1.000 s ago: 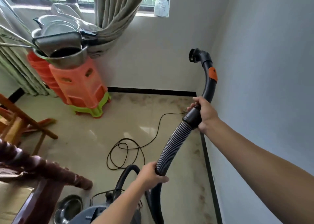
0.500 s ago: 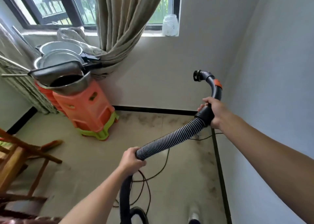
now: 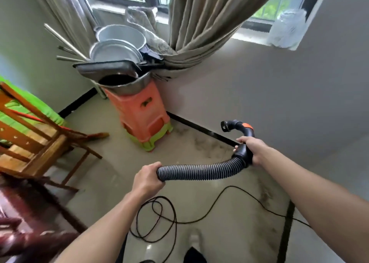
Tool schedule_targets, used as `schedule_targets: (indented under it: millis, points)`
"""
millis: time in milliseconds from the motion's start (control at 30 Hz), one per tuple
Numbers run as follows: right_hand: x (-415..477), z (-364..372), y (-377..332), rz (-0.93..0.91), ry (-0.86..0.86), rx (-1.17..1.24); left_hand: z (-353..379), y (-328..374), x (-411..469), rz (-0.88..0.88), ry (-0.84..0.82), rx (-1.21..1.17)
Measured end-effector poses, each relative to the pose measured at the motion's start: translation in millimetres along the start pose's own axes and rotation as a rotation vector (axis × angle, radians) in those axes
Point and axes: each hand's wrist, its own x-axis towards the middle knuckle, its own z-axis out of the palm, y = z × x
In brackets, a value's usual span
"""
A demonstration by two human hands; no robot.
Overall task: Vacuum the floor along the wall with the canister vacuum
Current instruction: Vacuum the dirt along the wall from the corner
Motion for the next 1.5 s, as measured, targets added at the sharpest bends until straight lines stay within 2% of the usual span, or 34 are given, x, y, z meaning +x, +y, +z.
schedule_targets:
  millis: [200,367,567,733,900,967,1133,1500]
  points:
    - [81.4,66.4,-55.0,0.001,-0.055,-0.193,-2.8,-17.6,87.8,-0.082,0.002,0.013]
    - [147.9,85.3,-116.2,0.009,-0.020,-0.344,8.7,0.6,177.3,-0.054,-0.090,0.007]
    - [211.3,98.9,-166.9,0.032,-0.024,-0.481,18.0,20.5,242.5,-0.070,-0.197,0.039]
    - [301.9,142.4,-185.6,0.047,-0.079,-0.583,37.9,14.3,288.7,-0.215,-0.190,0.025]
    - [398.3,186.9,-167.7,0.092,-0.167,-0.706,81.8,-14.7,322.1,-0.422,-0.180,0.041]
    - [428.7,196.1,-157.3,0.126,-0.119,-0.725,102.0,-23.2,330.4,-0.466,-0.194,0.056]
    - [495.2,218.7,-127.7,0.209,-0.085,-0.801,160.8,-53.0,352.6,-0.500,-0.227,0.086]
    - [642.8,278.3,-28.5,0.072,-0.029,-0.879,345.0,-164.6,401.4,-0.462,-0.175,-0.017]
